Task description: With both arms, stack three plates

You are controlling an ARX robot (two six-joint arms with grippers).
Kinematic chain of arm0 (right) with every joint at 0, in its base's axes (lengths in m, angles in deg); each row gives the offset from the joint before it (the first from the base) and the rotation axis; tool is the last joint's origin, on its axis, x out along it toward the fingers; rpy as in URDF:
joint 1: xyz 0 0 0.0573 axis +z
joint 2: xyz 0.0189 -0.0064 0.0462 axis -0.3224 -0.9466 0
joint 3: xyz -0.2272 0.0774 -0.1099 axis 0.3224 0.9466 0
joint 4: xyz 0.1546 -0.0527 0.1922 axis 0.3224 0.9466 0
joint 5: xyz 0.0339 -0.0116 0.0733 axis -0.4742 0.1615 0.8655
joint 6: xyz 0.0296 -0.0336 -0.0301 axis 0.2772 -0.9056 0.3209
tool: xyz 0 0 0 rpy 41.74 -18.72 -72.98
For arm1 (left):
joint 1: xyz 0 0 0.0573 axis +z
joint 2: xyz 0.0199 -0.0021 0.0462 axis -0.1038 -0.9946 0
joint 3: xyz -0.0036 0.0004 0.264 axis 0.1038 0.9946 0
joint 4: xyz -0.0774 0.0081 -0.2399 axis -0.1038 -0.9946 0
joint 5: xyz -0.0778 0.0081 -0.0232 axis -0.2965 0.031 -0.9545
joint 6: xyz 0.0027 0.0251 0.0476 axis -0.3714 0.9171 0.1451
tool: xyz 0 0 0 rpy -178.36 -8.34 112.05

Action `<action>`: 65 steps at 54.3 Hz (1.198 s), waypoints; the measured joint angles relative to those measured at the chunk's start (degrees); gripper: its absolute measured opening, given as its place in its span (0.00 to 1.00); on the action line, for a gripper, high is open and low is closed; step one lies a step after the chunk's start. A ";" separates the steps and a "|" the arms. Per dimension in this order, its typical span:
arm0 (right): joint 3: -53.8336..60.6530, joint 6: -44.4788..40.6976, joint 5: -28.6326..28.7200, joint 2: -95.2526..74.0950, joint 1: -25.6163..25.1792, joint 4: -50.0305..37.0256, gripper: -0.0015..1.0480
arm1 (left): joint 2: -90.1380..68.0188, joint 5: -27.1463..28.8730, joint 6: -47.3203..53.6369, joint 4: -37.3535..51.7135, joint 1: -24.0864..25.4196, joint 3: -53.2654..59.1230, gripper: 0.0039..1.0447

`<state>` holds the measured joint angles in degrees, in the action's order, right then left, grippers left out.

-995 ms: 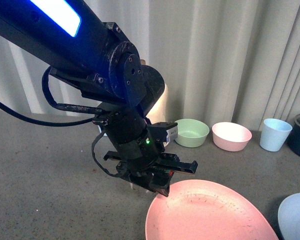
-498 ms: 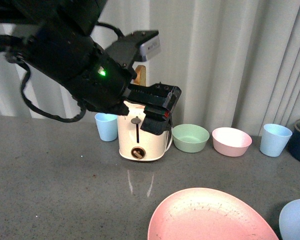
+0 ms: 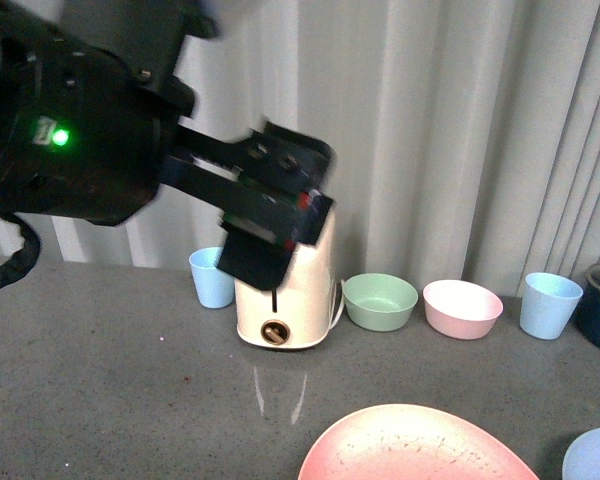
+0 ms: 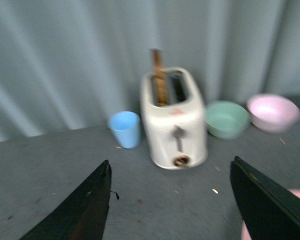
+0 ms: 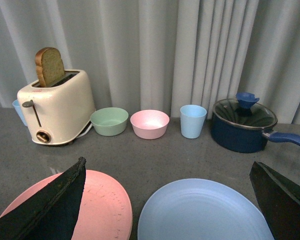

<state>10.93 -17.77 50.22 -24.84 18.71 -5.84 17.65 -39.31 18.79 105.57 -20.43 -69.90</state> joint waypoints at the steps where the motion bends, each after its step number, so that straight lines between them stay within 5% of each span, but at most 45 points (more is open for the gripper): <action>1: 0.00 0.00 -0.13 0.00 0.00 0.00 0.93 | 1.57 0.63 -0.90 2.32 0.92 2.23 0.63; 20: 0.00 0.00 -0.07 0.00 0.00 0.00 0.93 | 19.23 -8.52 -4.57 6.45 12.41 22.27 0.03; 45: 0.00 0.00 0.02 0.00 0.00 0.00 0.93 | 34.80 -15.82 -5.07 1.31 20.55 32.26 0.03; 50: 0.00 0.00 0.00 0.00 0.00 0.00 0.93 | 37.92 -20.96 -5.14 -0.81 24.63 33.40 0.03; 65: 0.00 0.00 0.00 0.00 0.00 0.00 0.93 | 45.35 -21.44 -5.25 -4.42 26.25 35.80 0.03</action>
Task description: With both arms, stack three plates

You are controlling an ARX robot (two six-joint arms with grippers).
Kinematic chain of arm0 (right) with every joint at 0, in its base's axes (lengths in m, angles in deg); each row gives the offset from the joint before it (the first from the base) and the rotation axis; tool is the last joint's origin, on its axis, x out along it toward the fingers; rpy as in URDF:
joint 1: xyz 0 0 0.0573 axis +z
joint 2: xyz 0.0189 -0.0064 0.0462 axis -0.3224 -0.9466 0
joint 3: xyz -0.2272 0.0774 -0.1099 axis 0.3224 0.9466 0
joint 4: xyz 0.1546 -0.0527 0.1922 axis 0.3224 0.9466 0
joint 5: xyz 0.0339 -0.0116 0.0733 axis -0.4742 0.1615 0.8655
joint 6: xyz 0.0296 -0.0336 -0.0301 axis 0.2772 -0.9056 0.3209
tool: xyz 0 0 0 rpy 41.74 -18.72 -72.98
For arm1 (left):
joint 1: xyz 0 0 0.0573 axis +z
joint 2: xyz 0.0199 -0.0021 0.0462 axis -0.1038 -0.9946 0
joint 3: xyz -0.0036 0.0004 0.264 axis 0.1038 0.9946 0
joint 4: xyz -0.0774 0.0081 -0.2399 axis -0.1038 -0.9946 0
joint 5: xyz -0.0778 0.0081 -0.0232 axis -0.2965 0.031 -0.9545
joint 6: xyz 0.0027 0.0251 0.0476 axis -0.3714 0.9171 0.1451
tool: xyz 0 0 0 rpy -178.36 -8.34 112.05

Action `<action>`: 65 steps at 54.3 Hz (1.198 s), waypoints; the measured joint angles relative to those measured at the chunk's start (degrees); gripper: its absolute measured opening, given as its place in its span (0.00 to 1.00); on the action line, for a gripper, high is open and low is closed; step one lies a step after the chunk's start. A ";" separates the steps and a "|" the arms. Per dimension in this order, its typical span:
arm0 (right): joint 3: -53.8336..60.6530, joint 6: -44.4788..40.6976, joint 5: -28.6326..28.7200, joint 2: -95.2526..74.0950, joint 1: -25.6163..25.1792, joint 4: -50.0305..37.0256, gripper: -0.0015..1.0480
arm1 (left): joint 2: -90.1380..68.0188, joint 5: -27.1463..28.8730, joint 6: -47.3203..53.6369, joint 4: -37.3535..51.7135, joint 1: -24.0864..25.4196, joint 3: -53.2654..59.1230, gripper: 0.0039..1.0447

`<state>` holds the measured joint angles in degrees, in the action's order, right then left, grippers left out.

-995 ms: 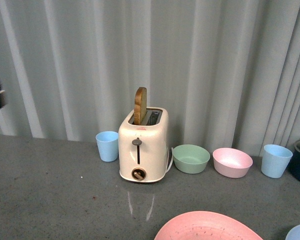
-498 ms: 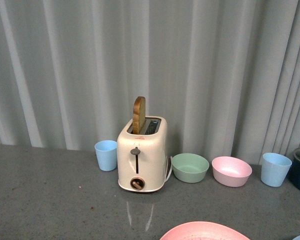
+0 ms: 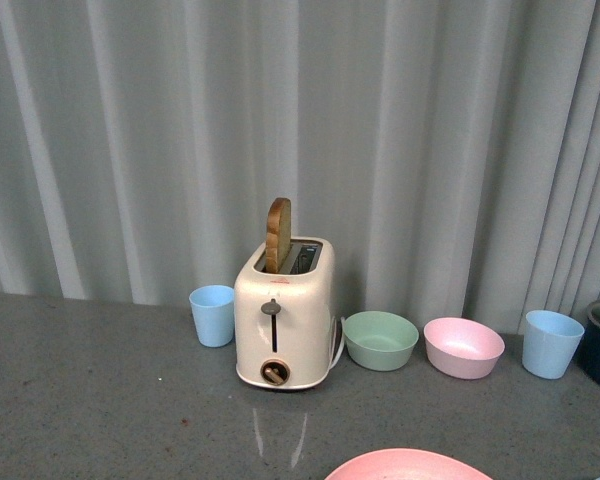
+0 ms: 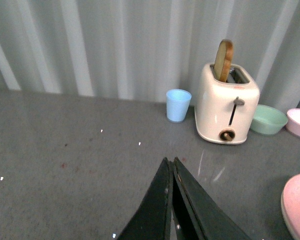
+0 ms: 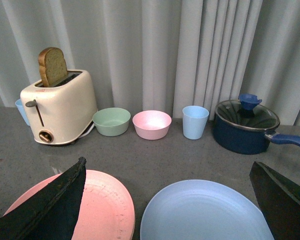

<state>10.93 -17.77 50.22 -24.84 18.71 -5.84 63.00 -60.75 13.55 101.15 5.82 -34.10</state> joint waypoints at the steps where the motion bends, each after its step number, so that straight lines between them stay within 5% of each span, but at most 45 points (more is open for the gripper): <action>1: 0.00 0.00 0.00 0.00 0.00 0.00 0.93 | 0.35 0.04 0.00 -0.02 0.00 0.00 0.03; 42: 0.00 0.00 0.00 0.00 0.00 0.00 0.93 | 16.37 -0.11 0.02 -15.52 0.00 0.02 0.03; 48: 0.00 0.00 -0.02 0.00 0.00 0.00 0.93 | 23.93 -0.11 0.02 -24.94 0.00 0.00 0.03; 62: 0.00 0.00 0.00 0.00 0.00 0.00 0.93 | 25.97 -0.11 0.02 -25.51 0.00 0.00 0.03; 65: 0.00 0.00 0.00 0.00 0.00 0.00 0.93 | 25.97 -0.11 -0.02 -25.51 0.00 0.00 0.10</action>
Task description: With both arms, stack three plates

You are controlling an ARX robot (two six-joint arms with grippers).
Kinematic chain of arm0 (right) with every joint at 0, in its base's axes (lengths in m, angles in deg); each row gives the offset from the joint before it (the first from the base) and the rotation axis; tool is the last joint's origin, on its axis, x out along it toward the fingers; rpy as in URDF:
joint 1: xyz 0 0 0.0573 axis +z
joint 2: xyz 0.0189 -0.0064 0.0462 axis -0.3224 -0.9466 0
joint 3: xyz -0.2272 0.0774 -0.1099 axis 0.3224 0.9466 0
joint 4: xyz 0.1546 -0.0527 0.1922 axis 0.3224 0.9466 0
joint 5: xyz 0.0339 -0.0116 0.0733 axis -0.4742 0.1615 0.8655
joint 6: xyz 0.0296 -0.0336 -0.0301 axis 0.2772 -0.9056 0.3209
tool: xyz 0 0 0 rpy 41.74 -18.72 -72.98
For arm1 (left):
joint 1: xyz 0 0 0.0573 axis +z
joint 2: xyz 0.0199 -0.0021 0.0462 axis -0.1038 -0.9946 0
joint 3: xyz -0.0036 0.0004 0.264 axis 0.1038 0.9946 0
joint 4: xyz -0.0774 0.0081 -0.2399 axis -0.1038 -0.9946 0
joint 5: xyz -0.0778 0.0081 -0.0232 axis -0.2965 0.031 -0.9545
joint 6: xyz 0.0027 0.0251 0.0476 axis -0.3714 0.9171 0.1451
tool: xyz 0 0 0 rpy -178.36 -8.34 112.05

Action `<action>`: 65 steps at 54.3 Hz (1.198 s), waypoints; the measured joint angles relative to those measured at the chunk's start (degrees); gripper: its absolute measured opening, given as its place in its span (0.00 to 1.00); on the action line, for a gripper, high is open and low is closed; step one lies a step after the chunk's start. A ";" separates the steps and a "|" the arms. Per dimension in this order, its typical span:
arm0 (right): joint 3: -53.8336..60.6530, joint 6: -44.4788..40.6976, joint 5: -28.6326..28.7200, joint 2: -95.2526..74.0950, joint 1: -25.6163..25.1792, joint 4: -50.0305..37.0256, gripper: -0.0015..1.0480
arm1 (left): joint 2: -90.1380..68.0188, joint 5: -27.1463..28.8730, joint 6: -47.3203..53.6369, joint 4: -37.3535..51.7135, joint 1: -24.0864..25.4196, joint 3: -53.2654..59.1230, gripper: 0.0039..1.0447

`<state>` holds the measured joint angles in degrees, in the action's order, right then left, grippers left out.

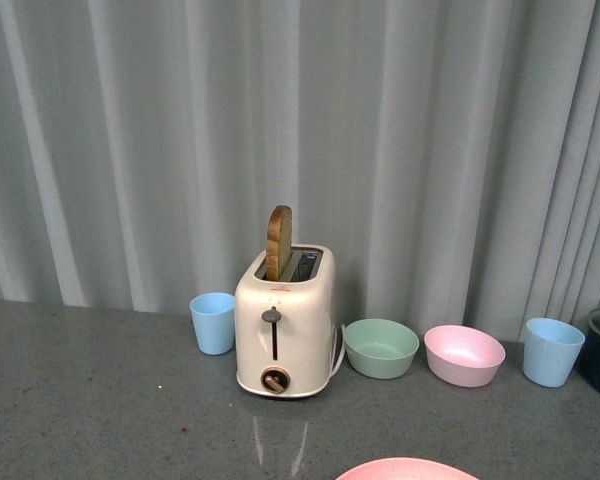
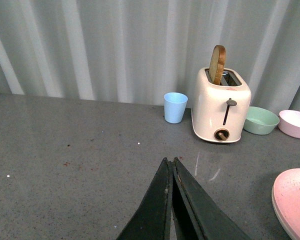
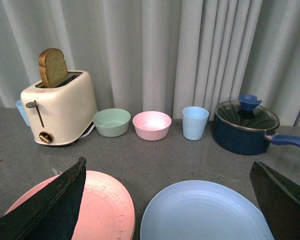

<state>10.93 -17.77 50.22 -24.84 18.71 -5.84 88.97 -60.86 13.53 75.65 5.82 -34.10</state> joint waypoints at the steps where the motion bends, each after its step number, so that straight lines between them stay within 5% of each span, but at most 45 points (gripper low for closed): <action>1: 0.00 0.00 0.00 0.00 0.00 0.00 0.93 | 0.02 -0.02 0.00 0.00 0.00 0.00 0.14; 22: 0.00 0.02 -0.07 -0.02 0.00 0.02 0.93 | 0.02 0.00 0.00 0.00 0.00 0.00 0.79; 27: -3.28 4.22 -13.77 -6.93 1.07 4.26 0.93 | 0.02 0.02 0.02 0.00 0.00 0.00 0.95; 30: -6.08 5.14 -14.40 -16.13 -4.39 -0.59 0.93 | 0.07 -0.02 0.02 0.00 0.00 0.00 0.93; 36: -13.31 4.20 -2.69 -39.85 -16.96 -18.10 0.93 | 0.07 0.00 0.02 0.00 0.00 0.00 0.94; 40: -18.99 2.91 1.16 -54.38 -20.96 -23.02 0.93 | 0.07 0.00 0.02 0.00 0.00 0.00 0.94; 65: -37.92 -12.87 5.97 -97.37 -28.76 -13.49 0.93 | 0.07 0.00 0.02 0.00 0.00 0.00 0.94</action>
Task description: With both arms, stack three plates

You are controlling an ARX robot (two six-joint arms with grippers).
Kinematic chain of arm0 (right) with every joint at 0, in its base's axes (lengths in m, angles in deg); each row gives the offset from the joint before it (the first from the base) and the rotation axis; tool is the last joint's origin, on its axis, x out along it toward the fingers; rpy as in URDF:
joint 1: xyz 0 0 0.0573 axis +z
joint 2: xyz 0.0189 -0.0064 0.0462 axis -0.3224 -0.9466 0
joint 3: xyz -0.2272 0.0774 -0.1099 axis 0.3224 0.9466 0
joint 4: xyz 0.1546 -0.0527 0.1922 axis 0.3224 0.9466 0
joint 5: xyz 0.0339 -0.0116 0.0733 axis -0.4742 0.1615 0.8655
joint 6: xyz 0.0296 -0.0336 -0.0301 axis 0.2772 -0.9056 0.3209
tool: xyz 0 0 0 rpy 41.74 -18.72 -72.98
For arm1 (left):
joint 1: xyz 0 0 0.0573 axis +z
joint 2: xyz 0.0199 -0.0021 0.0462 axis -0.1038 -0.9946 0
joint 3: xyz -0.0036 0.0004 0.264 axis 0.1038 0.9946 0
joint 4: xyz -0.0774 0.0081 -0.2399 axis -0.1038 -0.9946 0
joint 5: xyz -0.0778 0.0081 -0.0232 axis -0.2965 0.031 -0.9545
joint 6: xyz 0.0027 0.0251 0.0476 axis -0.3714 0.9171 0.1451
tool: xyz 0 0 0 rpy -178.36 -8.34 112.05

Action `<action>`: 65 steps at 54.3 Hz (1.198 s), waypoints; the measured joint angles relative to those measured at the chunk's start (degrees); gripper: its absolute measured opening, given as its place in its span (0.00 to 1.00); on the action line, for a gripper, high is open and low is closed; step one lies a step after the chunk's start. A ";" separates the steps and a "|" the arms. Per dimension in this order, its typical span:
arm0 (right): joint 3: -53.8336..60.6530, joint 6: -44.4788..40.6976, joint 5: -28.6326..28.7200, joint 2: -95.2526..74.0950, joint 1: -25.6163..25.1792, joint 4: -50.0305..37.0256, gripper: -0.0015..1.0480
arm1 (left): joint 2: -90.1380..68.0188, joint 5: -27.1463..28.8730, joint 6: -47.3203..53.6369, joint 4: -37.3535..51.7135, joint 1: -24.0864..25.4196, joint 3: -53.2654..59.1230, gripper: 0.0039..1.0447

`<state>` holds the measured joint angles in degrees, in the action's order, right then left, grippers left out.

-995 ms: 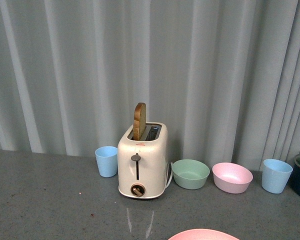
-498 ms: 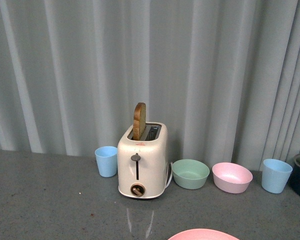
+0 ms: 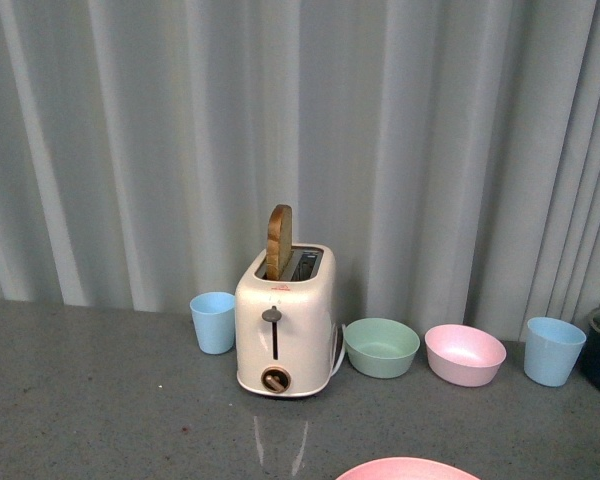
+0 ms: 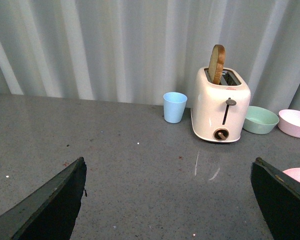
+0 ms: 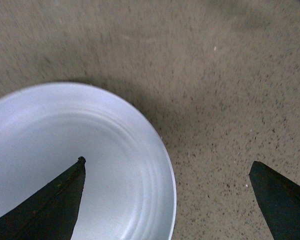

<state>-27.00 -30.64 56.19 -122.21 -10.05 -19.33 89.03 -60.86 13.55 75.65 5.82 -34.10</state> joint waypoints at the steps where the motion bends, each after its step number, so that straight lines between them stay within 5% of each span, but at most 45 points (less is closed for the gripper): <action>1: -0.26 -0.48 0.09 -0.83 -0.04 0.50 0.93 | 0.00 0.00 0.00 0.00 0.00 0.00 0.94; 54: -8.70 1.14 5.77 -18.32 -5.31 11.34 0.92 | 0.00 0.00 -0.02 0.00 0.00 0.00 0.94; 65: -8.70 1.57 5.64 -18.56 -5.64 11.06 0.65 | 0.00 0.00 0.00 0.00 0.00 0.00 0.94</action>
<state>-35.70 -29.07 61.83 -140.77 -15.69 -8.27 89.03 -60.86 13.55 75.65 5.82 -34.10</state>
